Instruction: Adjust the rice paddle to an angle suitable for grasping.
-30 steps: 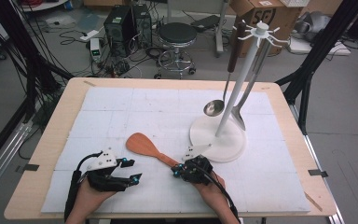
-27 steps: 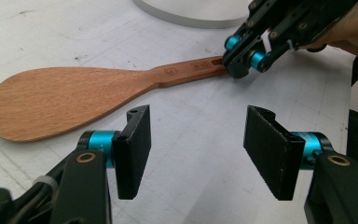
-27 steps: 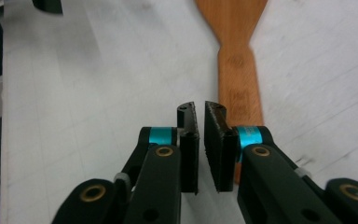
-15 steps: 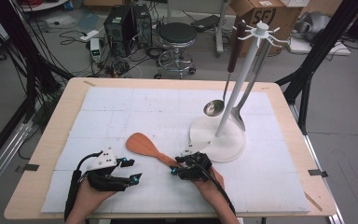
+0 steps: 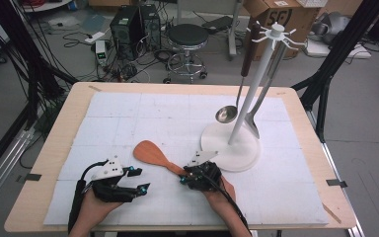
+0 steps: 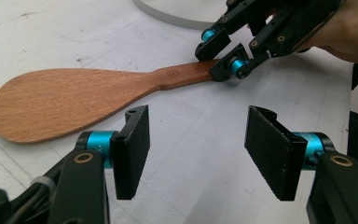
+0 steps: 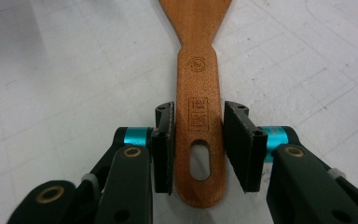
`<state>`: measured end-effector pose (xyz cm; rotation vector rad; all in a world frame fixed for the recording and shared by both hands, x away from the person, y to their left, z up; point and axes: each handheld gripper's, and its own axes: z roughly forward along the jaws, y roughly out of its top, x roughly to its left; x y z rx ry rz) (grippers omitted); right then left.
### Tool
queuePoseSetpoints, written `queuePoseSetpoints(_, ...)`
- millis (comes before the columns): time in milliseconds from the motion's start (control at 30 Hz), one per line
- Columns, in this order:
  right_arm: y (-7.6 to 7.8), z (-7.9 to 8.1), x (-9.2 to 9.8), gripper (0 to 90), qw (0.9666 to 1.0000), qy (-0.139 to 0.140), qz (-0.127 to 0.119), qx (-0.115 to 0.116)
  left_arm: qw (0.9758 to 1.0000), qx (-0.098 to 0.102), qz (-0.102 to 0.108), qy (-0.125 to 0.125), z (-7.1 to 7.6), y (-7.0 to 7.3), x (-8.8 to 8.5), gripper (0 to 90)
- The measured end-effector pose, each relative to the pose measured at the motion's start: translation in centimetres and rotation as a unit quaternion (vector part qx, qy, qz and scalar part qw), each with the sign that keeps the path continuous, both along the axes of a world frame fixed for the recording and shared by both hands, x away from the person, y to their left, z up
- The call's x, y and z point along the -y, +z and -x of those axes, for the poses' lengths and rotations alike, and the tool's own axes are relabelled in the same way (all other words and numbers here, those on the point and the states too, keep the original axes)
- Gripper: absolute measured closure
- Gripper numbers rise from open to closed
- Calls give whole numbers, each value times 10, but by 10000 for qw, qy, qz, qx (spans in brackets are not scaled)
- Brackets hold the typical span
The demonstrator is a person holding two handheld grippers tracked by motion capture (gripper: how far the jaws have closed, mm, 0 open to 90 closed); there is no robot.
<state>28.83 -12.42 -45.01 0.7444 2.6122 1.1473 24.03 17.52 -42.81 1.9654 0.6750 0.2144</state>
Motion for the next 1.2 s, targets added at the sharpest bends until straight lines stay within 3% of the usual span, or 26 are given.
queuePoseSetpoints(267, 2, 6, 0, 649, 9993, 328, -55, -177, 10000, 27, -9, -70, 0, 1, 2, 398)
queuePoseSetpoints(400, 4, 10, 1, 649, 9983, 557, -106, -103, 10000, 21, -1, -83, 1, 1, 3, 391)
queuePoseSetpoints(533, 8, 17, 4, 649, 9975, 667, -139, -208, 9999, 33, -10, -117, 1, 1, 4, 385)
queuePoseSetpoints(567, 8, 17, 5, 650, 9970, 736, -191, -107, 9999, 38, -16, -129, 1, 2, 4, 384)
queuePoseSetpoints(667, 8, 23, 9, 650, 9960, 818, -237, -278, 9999, 48, -24, -157, 1, 2, 5, 381)
queuePoseSetpoints(1067, 1, 24, 15, 641, 9967, 687, -164, -403, 9997, 23, -75, -227, 0, 0, 8, 377)
queuePoseSetpoints(1133, 0, 23, 15, 639, 9968, 739, -189, -228, 9997, 18, -77, -236, 0, 0, 9, 377)
queuePoseSetpoints(1167, 1, 25, 15, 638, 9969, 703, -179, -315, 9997, 20, -73, -238, 0, 0, 9, 377)
queuePoseSetpoints(1200, 0, 25, 15, 638, 9971, 706, -170, -244, 9997, 23, -73, -244, 0, 0, 9, 377)
